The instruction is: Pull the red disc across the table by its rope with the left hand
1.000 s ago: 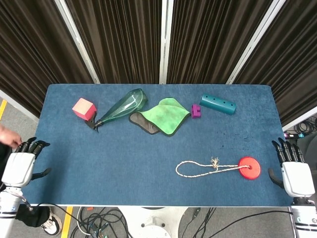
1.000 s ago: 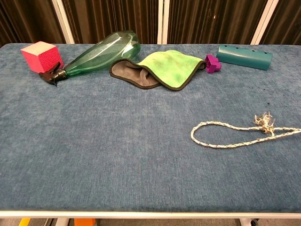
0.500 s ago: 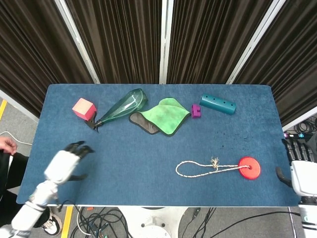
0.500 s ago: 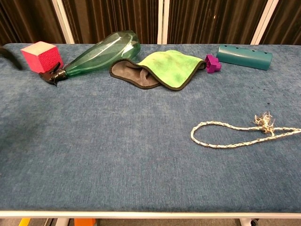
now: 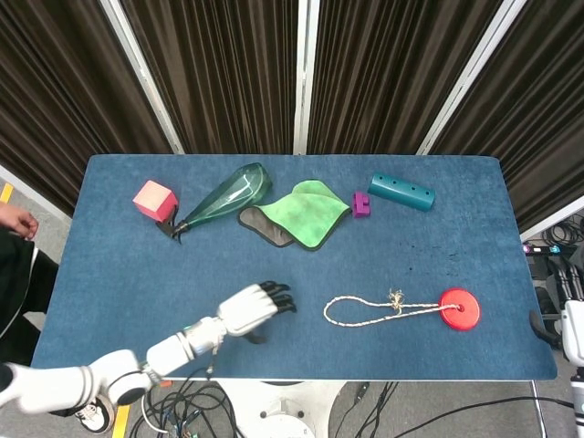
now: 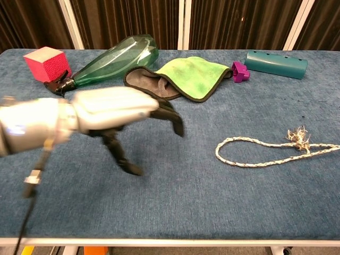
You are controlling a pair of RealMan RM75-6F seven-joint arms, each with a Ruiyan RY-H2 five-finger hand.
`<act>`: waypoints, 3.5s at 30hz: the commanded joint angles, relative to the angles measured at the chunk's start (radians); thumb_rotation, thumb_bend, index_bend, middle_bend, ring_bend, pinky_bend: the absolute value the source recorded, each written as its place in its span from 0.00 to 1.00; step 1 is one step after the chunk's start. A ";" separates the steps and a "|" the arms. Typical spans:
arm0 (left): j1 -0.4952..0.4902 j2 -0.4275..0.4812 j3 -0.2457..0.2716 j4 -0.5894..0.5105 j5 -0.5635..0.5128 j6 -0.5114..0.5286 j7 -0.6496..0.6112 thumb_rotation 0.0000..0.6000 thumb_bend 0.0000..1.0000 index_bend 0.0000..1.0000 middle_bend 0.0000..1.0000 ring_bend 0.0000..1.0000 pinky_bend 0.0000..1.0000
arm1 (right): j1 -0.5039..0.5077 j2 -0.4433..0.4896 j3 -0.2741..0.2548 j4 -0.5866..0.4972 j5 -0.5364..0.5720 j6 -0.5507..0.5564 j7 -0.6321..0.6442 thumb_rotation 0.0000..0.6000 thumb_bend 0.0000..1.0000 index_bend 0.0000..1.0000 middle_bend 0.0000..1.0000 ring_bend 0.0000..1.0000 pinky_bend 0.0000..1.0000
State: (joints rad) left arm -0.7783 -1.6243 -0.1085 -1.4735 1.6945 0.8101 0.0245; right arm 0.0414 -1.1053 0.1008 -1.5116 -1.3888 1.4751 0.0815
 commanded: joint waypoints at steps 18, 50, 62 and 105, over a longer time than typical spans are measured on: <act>-0.209 -0.179 0.001 0.247 -0.009 -0.033 -0.140 1.00 0.12 0.27 0.24 0.12 0.21 | -0.011 -0.008 0.016 0.019 0.008 0.014 0.025 1.00 0.26 0.00 0.00 0.00 0.00; -0.257 -0.204 0.072 0.283 -0.056 -0.020 -0.094 1.00 0.13 0.26 0.69 0.21 0.21 | -0.013 -0.026 0.028 0.039 0.029 -0.004 0.030 1.00 0.26 0.00 0.00 0.00 0.00; -0.244 -0.160 0.073 0.236 -0.097 -0.019 -0.034 1.00 0.13 0.25 0.88 0.49 0.25 | -0.008 -0.031 0.032 0.026 0.033 -0.010 0.007 1.00 0.27 0.00 0.00 0.00 0.00; 0.310 0.578 0.124 -0.047 -0.362 0.451 0.170 1.00 0.34 0.73 1.00 0.78 0.67 | 0.028 -0.041 0.030 -0.036 0.015 -0.031 -0.081 1.00 0.28 0.00 0.00 0.00 0.00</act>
State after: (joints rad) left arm -0.4839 -1.0640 0.0062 -1.5068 1.3271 1.2467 0.2015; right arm 0.0691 -1.1459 0.1312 -1.5475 -1.3732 1.4446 0.0005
